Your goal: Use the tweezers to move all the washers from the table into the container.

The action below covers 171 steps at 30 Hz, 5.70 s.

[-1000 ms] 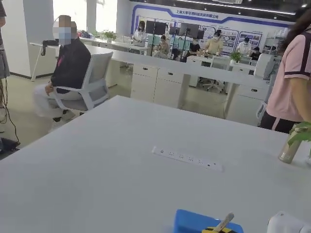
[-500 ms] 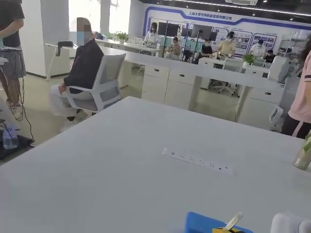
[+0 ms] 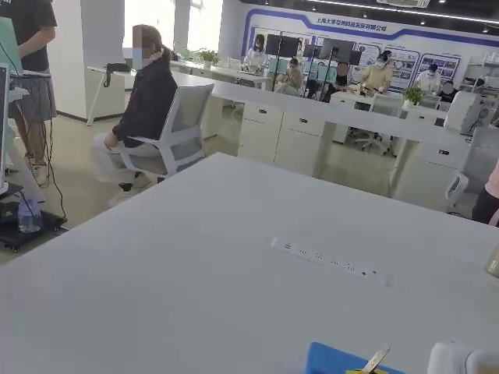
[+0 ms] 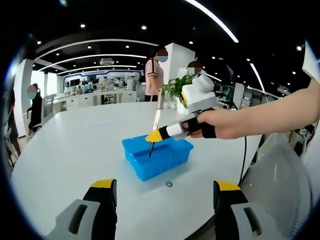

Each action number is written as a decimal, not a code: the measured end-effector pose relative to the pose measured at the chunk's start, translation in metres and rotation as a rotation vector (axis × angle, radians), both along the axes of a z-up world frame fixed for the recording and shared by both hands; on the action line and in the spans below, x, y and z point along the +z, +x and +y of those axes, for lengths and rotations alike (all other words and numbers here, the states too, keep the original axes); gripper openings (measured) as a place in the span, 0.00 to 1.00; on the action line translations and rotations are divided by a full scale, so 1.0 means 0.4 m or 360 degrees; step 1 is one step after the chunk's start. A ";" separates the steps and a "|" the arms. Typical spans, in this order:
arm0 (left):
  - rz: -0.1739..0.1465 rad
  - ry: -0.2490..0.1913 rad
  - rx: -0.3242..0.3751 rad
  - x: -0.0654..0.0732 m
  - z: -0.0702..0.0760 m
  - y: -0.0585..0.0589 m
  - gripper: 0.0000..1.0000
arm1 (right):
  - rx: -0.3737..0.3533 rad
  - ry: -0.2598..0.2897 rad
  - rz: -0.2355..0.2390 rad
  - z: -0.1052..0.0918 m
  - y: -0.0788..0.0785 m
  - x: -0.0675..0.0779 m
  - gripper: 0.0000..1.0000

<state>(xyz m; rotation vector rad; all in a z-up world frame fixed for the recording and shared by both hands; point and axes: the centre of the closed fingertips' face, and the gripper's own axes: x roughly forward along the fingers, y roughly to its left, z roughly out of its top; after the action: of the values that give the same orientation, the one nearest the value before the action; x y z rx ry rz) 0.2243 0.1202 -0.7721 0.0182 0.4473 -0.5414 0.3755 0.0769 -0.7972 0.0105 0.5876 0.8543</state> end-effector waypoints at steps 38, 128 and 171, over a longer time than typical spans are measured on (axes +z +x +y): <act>0.0010 0.0021 -0.0006 -0.004 0.001 -0.004 0.79 | 0.0117 -0.0086 0.0032 0.011 -0.029 -0.039 0.03; -0.0172 -0.0437 -0.0001 0.106 -0.034 0.000 0.95 | 0.0307 -0.0139 -0.0042 0.011 -0.258 -0.049 0.04; -0.0035 -0.0263 -0.0060 0.040 -0.039 -0.006 0.87 | 0.0377 -0.0253 -0.0204 0.014 -0.270 -0.063 0.03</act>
<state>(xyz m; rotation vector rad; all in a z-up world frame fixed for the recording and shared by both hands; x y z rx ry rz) 0.2219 0.1048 -0.7562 -0.1256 0.3801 -0.6134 0.2675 0.0825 -0.8224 -0.2608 0.5411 1.0272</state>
